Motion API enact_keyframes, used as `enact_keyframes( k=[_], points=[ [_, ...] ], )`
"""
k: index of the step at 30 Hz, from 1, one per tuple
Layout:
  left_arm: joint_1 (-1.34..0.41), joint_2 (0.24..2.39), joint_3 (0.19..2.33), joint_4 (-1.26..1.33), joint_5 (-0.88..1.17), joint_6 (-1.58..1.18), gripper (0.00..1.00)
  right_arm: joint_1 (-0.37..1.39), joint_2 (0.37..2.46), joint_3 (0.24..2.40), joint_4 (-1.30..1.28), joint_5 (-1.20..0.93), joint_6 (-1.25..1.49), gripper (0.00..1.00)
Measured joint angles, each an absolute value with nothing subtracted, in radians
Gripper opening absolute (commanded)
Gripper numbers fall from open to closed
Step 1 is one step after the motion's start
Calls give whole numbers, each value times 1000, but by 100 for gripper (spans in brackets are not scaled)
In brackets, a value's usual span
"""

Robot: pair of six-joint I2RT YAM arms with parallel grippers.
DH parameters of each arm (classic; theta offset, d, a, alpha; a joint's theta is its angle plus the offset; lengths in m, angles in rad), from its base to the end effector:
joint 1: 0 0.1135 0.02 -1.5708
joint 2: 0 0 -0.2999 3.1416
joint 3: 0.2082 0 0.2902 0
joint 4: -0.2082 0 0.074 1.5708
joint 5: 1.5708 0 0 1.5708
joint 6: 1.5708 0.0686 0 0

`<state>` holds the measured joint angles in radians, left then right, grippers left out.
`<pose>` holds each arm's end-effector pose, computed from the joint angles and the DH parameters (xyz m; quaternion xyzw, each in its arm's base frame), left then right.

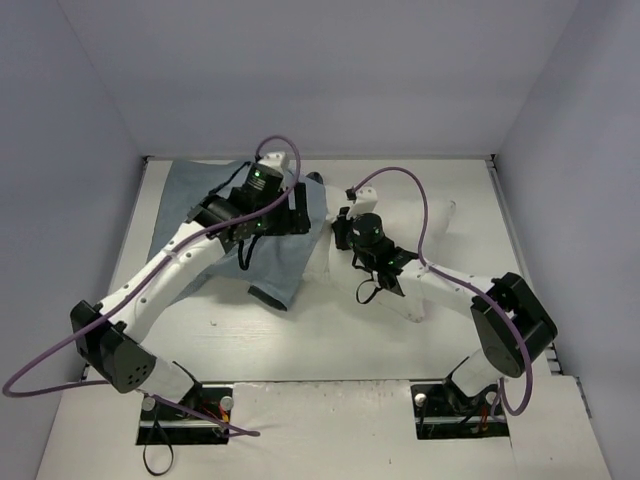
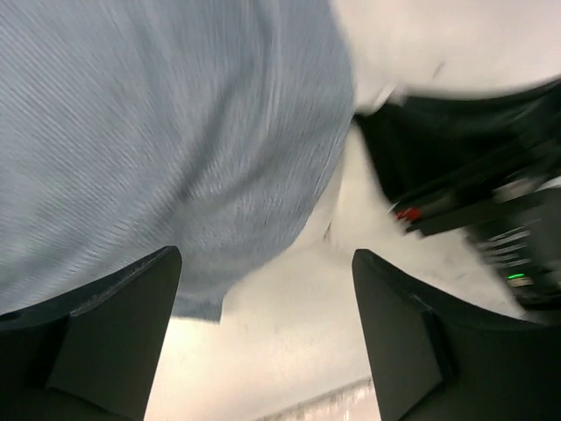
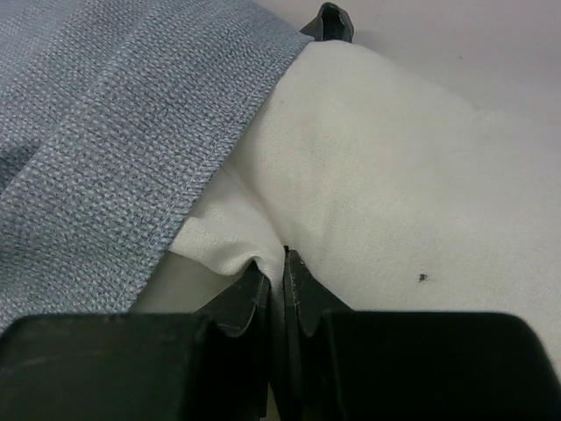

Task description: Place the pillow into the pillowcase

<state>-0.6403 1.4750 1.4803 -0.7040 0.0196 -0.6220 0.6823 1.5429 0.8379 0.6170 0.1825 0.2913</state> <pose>0.3072 -0.2306 0.3818 0.0124 0.9063 -0.2564 0.3357 0.3243 0.2474 0.2625 -0.0823 0.7324 0.2552 0.6258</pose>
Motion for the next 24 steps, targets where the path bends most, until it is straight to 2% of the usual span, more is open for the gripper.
enact_keyframes(
  k=[7, 14, 17, 18, 19, 24],
  points=[
    [-566, 1491, 1622, -719, -104, -521, 75, 682, 1543, 838, 620, 155, 265, 0],
    [-506, 1711, 1629, -741, -123, -450, 75, 680, 1551, 847, 620, 118, 236, 0],
    [-504, 1778, 1646, -753, -133, -433, 35, 680, 1561, 857, 618, 99, 229, 0],
    [-504, 1786, 1654, -756, -132, -418, 11, 680, 1562, 858, 618, 94, 226, 0],
    [-504, 1787, 1665, -758, -131, -424, 2, 680, 1563, 859, 618, 90, 223, 0],
    [-504, 1768, 1707, -764, -123, -396, 0, 677, 1563, 859, 618, 81, 208, 0]
  ],
)
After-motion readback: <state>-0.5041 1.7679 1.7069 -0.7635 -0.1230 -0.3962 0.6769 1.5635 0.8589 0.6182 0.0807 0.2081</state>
